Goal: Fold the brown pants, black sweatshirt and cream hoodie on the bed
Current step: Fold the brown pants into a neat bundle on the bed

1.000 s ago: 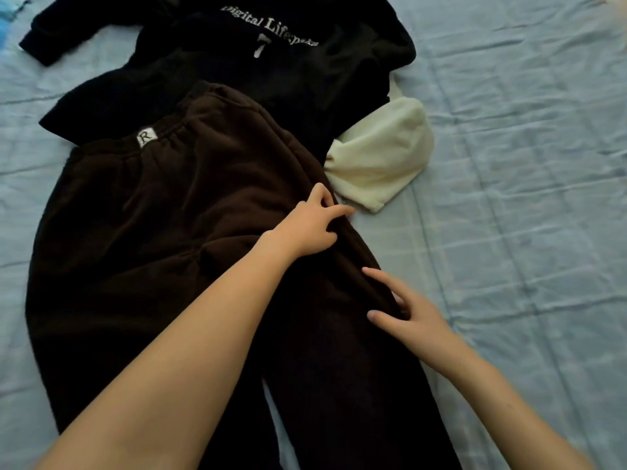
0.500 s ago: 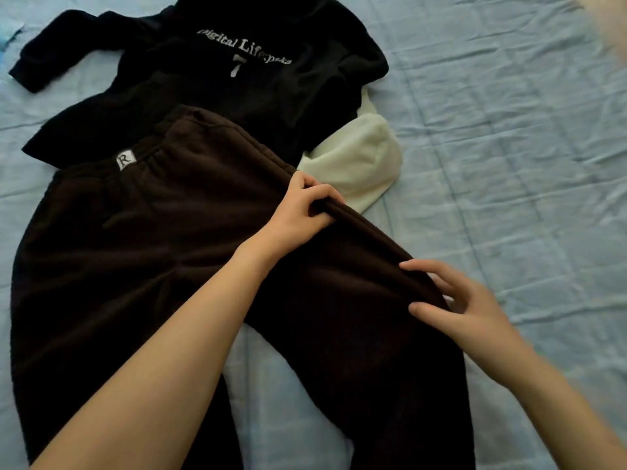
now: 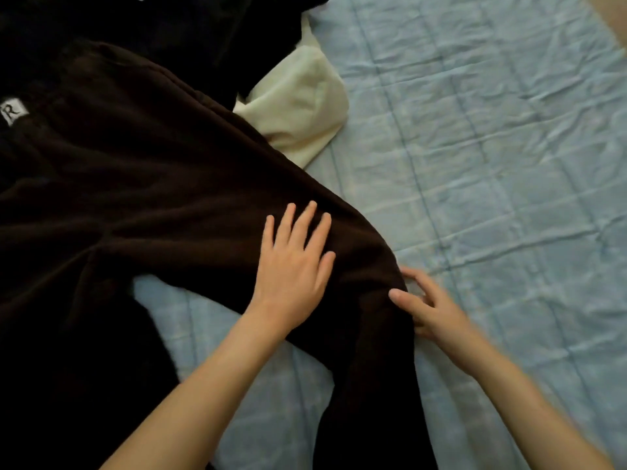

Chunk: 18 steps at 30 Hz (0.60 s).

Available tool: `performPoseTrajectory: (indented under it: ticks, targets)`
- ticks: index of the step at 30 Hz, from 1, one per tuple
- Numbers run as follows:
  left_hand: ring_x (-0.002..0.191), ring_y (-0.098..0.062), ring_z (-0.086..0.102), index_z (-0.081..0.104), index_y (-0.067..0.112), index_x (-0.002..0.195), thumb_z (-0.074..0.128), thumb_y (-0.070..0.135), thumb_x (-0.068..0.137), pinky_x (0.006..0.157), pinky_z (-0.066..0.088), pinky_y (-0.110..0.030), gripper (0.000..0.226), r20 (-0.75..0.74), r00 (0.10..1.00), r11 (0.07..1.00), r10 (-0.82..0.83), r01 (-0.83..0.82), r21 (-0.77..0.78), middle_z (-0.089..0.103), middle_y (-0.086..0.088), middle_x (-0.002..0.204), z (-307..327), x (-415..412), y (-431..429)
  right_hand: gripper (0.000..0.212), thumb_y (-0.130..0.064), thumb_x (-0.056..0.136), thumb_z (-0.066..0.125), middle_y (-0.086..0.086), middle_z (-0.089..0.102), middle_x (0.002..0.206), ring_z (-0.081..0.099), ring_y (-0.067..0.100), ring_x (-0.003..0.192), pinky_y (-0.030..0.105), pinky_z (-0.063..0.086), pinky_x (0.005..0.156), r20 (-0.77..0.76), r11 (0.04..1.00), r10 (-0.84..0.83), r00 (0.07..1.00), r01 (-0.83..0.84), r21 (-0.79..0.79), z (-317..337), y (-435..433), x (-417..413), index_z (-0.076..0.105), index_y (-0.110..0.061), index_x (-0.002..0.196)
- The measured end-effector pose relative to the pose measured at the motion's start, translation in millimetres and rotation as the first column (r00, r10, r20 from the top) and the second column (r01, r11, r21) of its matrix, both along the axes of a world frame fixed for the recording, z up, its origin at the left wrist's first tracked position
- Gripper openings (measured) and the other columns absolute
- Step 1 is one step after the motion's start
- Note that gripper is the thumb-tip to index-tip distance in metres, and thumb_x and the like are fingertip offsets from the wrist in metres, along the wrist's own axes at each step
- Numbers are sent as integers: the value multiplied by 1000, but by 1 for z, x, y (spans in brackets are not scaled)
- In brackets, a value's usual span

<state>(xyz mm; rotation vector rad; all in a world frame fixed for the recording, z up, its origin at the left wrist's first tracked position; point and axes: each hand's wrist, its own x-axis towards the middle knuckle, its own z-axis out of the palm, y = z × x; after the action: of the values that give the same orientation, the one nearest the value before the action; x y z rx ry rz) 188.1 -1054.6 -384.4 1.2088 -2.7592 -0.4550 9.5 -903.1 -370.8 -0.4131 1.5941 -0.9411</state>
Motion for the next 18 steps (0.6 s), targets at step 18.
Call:
performPoseTrajectory:
  ticks: [18]
  targets:
    - [151,-31,10,29,36,152,18,49,101,120,5,-56,54,128,935,944,-329,328,29,20,-3,162,-13,-32,63,67,-19,75,77,-1,78,98,72,9,87,18,54,67,82,991,36,996,-46,124,10,121,-33,51,-27,136]
